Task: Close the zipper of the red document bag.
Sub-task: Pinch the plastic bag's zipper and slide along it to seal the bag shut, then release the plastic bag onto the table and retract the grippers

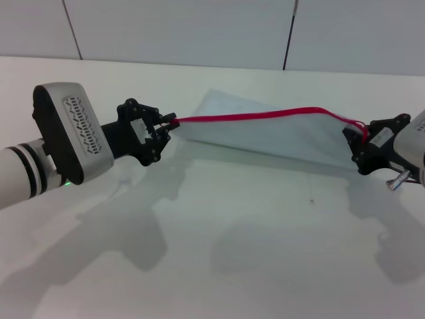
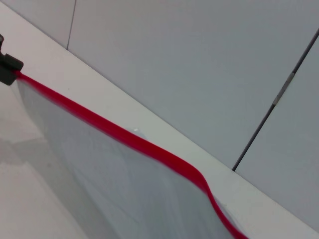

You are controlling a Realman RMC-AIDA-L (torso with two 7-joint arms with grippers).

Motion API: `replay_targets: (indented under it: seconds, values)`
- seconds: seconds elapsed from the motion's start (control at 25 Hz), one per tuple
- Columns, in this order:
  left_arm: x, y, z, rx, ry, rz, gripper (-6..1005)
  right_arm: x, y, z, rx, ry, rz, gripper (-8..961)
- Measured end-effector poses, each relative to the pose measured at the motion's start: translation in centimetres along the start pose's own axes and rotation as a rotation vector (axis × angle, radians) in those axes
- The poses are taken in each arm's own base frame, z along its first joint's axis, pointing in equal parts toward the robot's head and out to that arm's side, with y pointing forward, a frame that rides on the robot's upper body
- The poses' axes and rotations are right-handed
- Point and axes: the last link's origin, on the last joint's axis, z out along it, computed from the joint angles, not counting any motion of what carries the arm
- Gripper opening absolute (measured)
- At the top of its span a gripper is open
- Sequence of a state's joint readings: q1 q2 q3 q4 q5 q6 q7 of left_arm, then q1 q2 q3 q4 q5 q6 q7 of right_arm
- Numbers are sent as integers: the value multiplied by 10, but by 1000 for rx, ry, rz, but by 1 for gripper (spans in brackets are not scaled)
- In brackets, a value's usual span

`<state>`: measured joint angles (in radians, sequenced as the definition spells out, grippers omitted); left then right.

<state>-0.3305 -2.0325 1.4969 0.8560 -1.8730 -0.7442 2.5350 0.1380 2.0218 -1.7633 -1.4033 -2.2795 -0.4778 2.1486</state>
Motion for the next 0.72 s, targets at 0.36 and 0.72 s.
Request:
replay_targets:
  seconds: [0.36,0.72]
  values:
    - [0,-3,0,22,5,-6,120,0,-2,2,1,2,-1,65]
    - [-2,-13,-4,96,33,-109,131,2,-3,1,0,11,5,67]
